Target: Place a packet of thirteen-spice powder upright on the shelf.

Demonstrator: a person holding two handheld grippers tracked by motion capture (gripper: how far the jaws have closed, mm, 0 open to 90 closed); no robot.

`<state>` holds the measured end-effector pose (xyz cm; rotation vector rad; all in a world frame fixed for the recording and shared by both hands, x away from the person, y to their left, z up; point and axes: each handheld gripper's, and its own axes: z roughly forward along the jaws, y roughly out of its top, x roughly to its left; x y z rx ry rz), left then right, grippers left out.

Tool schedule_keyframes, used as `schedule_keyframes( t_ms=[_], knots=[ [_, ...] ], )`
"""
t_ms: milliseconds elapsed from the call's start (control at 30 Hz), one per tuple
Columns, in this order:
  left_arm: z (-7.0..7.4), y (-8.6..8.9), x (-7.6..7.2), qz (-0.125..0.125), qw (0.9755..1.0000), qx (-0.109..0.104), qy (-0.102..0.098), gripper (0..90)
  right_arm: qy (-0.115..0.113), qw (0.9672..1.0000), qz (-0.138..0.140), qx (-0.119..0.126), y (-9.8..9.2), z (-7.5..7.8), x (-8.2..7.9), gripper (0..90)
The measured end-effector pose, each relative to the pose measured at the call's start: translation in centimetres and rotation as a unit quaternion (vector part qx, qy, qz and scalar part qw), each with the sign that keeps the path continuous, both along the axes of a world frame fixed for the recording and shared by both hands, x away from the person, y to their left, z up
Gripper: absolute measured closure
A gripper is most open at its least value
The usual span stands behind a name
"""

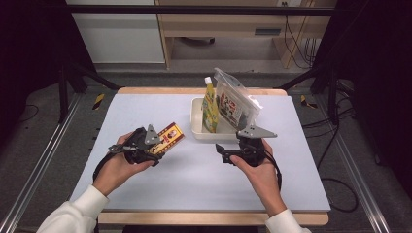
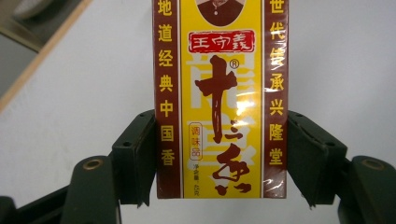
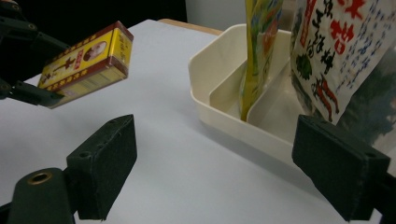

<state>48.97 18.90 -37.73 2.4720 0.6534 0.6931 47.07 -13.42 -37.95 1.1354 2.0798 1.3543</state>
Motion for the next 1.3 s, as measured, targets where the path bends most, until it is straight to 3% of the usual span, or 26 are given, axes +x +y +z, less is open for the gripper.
schedule_keyframes(
  t_ms=[100, 167, 333, 500, 600, 867, 1033, 1300],
  knots=[
    [0.7, -1.0, -0.3, -0.011, 0.9995, 0.001, -0.031, 32.1, -0.008, 1.0000, 0.005, -0.001, -0.2, 1.1, 0.1, 14.5],
    [1.2, -1.4, -0.4, -0.014, 0.9991, -0.015, -0.038, 32.1, -0.012, 0.9999, 0.007, 0.002, -0.3, 1.8, 0.2, 16.9],
    [2.2, -2.4, -0.5, -0.026, 0.9977, -0.008, -0.062, 32.1, -0.021, 0.9995, 0.025, 0.006, -0.4, 3.3, 0.3, 23.8],
    [2.7, -3.2, -0.8, -0.038, 0.9961, -0.013, -0.079, 32.1, -0.023, 0.9989, 0.040, 0.008, 0.1, 4.6, 0.5, 29.9],
    [3.1, -3.6, -1.1, -0.045, 0.9952, -0.027, -0.082, 32.1, -0.027, 0.9979, 0.057, 0.015, 0.5, 5.4, 0.5, 32.7],
    [4.0, -4.6, -1.9, -0.066, 0.9919, -0.023, -0.106, 32.0, -0.023, 0.9962, 0.083, 0.014, 1.2, 7.5, 0.2, 34.3],
    [4.0, -5.1, -2.1, -0.067, 0.9912, -0.023, -0.112, 32.0, -0.015, 0.9957, 0.092, 0.006, 1.6, 8.1, 0.3, 35.0],
    [4.0, -5.5, -2.4, -0.081, 0.9879, -0.022, -0.131, 32.0, -0.003, 0.9942, 0.107, 0.013, 2.1, 8.5, 0.7, 34.9]
  ],
)
